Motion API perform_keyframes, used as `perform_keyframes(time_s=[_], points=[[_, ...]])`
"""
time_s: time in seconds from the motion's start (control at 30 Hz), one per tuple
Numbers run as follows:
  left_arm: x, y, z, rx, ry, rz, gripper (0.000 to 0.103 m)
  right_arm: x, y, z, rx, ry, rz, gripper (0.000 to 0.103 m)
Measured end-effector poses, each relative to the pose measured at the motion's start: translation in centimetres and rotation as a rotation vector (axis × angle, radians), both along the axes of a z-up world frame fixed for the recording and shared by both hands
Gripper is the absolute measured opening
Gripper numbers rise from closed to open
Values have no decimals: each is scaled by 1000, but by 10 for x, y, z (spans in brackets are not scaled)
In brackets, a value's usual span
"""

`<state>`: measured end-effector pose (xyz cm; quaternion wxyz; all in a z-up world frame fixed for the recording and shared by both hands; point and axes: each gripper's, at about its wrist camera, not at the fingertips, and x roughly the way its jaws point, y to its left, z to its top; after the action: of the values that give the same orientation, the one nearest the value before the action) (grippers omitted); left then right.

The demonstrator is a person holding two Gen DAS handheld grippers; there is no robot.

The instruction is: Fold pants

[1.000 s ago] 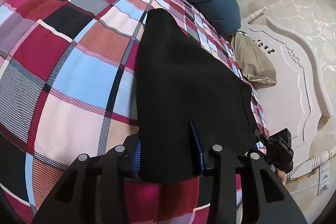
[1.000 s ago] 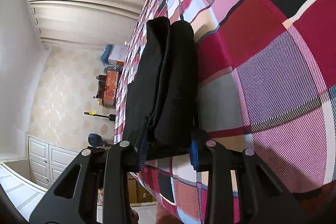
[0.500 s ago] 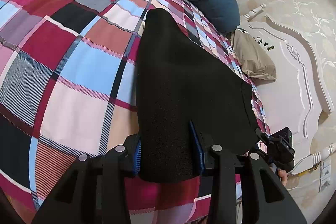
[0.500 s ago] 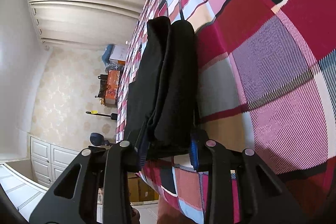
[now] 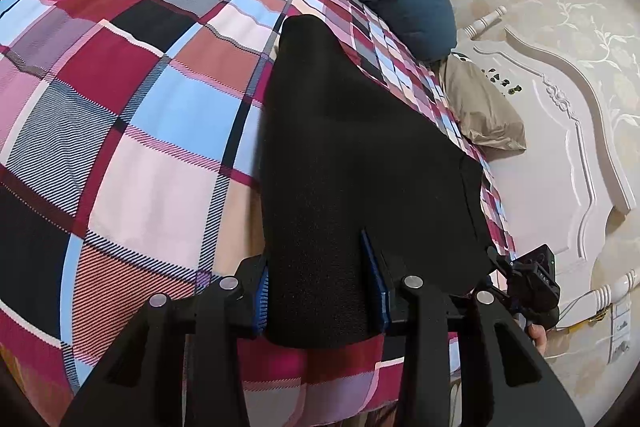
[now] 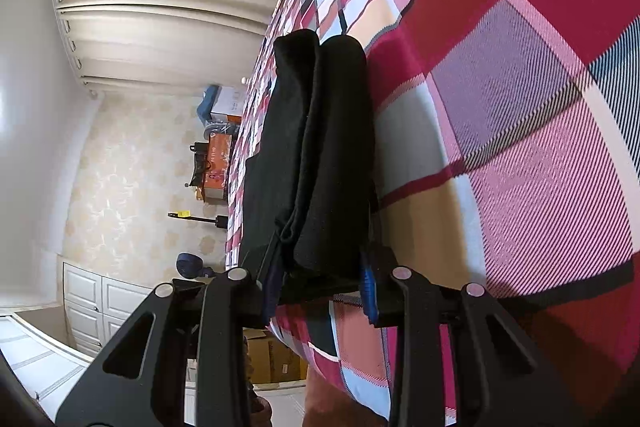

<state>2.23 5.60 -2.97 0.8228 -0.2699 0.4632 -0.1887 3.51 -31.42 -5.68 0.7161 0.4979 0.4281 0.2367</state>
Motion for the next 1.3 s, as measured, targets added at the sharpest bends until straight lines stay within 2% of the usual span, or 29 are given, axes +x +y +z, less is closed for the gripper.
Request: perform_keyframes(time_s=[1.2, 1.3], points=[[-7, 4, -3, -4, 0, 0, 40, 1, 3, -5, 19, 0, 7, 31], [-9, 7, -4, -26, -24, -8, 44, 3, 2, -7, 19, 7, 7, 38]])
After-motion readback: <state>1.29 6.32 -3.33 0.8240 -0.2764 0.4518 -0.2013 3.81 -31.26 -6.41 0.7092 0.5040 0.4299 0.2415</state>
